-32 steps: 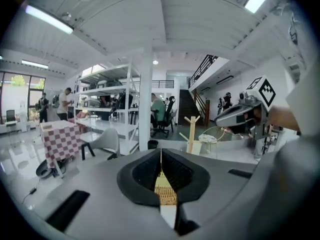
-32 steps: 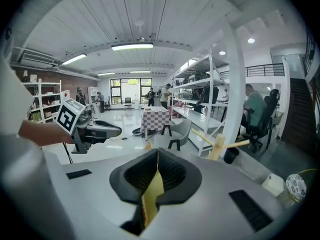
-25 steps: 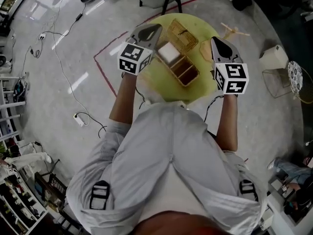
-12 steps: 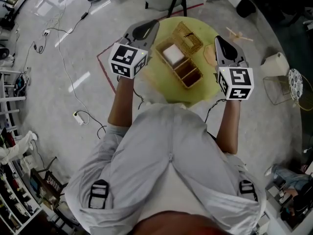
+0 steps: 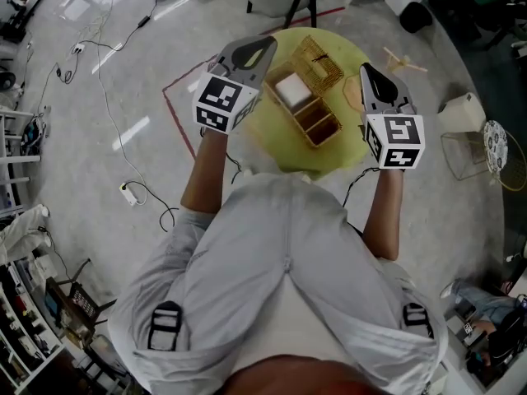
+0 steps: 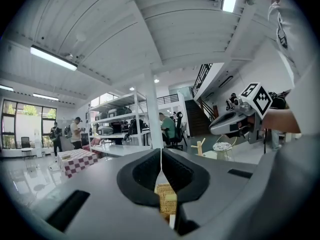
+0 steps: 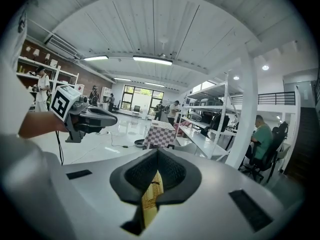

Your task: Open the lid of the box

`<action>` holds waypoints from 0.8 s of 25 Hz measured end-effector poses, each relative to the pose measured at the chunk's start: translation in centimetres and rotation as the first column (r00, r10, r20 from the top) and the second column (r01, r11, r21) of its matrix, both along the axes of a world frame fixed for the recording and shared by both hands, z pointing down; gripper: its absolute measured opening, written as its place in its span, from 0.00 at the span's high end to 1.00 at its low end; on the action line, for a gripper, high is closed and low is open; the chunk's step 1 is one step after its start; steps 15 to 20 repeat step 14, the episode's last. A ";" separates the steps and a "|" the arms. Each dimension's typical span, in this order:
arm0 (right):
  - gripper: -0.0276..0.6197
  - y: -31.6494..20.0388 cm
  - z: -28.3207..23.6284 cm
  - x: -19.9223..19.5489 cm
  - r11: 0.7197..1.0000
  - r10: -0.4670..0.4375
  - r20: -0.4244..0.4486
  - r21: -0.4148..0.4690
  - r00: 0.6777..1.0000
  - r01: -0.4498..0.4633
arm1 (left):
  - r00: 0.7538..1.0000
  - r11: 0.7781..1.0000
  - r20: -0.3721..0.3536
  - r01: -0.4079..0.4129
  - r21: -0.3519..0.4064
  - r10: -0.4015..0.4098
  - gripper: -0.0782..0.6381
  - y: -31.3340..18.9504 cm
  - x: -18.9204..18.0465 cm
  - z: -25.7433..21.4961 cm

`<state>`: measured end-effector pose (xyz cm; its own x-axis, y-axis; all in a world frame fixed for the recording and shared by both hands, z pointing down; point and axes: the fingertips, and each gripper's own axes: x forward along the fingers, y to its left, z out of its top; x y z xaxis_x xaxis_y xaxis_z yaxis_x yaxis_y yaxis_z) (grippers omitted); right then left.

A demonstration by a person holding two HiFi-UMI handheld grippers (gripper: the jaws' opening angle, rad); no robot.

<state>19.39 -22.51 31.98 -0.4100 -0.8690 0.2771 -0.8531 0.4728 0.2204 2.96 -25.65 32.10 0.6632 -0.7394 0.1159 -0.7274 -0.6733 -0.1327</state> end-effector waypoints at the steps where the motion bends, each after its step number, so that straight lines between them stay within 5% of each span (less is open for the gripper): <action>1: 0.92 0.0 0.2 0.0 1.000 -0.002 0.002 -0.004 1.000 0.002 | 1.000 1.000 0.001 -0.001 -0.001 0.001 0.84 0.1 0.1 0.1; 20: 0.92 0.2 1.1 -0.3 1.000 -0.017 0.006 -0.023 1.000 0.017 | 1.000 1.000 0.019 0.000 -0.021 0.001 0.84 1.1 0.4 1.0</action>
